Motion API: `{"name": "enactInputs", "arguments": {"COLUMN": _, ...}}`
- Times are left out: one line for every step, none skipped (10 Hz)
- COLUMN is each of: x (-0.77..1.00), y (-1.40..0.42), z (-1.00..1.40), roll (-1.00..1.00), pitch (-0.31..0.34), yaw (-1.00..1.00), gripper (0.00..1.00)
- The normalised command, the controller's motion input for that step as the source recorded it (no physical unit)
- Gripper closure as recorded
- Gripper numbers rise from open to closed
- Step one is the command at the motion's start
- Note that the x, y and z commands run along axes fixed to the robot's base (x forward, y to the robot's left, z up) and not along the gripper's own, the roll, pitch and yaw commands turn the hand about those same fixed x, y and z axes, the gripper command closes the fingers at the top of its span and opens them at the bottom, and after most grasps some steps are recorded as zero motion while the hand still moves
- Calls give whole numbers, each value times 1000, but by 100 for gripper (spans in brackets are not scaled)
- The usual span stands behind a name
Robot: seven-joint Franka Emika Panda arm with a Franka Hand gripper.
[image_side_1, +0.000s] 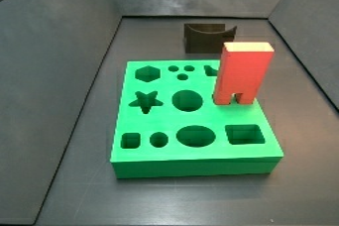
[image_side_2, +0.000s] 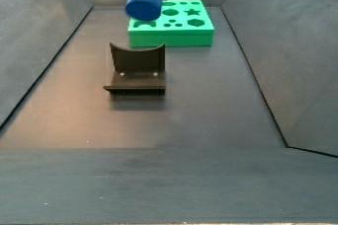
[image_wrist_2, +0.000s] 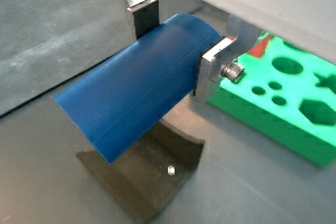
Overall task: Pick up the oval object. Move up. Place the oval object on the fixture. Regrasp the oval object. Move to above the board. Insert the oval object.
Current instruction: Place the oval object on the fixture.
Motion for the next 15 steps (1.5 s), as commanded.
{"name": "enactInputs", "arguments": {"x": 414, "y": 52, "z": -71, "roll": -1000, "pitch": 85, "yaw": 37, "gripper": 100}}
{"name": "enactInputs", "arguments": {"x": 311, "y": 49, "z": -36, "roll": -1000, "pitch": 109, "yaw": 26, "gripper": 100}}
{"name": "enactInputs", "arguments": {"x": 255, "y": 49, "z": -34, "roll": -1000, "pitch": 121, "yaw": 18, "gripper": 100}}
{"name": "enactInputs", "arguments": {"x": 139, "y": 47, "z": -27, "roll": -1000, "pitch": 142, "yaw": -9, "gripper": 100}}
{"name": "enactInputs", "arguments": {"x": 61, "y": 49, "z": -18, "roll": -1000, "pitch": 158, "yaw": -40, "gripper": 100}}
{"name": "enactInputs", "arguments": {"x": 51, "y": 45, "z": -9, "roll": -1000, "pitch": 157, "yaw": -66, "gripper": 100}}
{"name": "enactInputs", "arguments": {"x": 66, "y": 44, "z": -19, "roll": -931, "pitch": 155, "yaw": -94, "gripper": 100}}
{"name": "enactInputs", "arguments": {"x": 81, "y": 44, "z": -23, "roll": -755, "pitch": 142, "yaw": -109, "gripper": 100}}
{"name": "enactInputs", "arguments": {"x": 88, "y": 51, "z": -18, "roll": -522, "pitch": 122, "yaw": -121, "gripper": 100}}
{"name": "enactInputs", "arguments": {"x": 86, "y": 47, "z": -22, "roll": -356, "pitch": 103, "yaw": -126, "gripper": 100}}
{"name": "enactInputs", "arguments": {"x": 75, "y": 31, "z": -11, "roll": -244, "pitch": 78, "yaw": -123, "gripper": 100}}
{"name": "enactInputs", "arguments": {"x": 127, "y": 133, "z": -1000, "roll": -1000, "pitch": 224, "yaw": -42, "gripper": 100}}
{"name": "enactInputs", "arguments": {"x": 132, "y": 139, "z": -1000, "roll": -1000, "pitch": 206, "yaw": -58, "gripper": 100}}
{"name": "enactInputs", "arguments": {"x": 145, "y": 141, "z": -1000, "roll": -994, "pitch": 237, "yaw": -104, "gripper": 100}}
{"name": "enactInputs", "arguments": {"x": 160, "y": 137, "z": -1000, "roll": -843, "pitch": 227, "yaw": -138, "gripper": 100}}
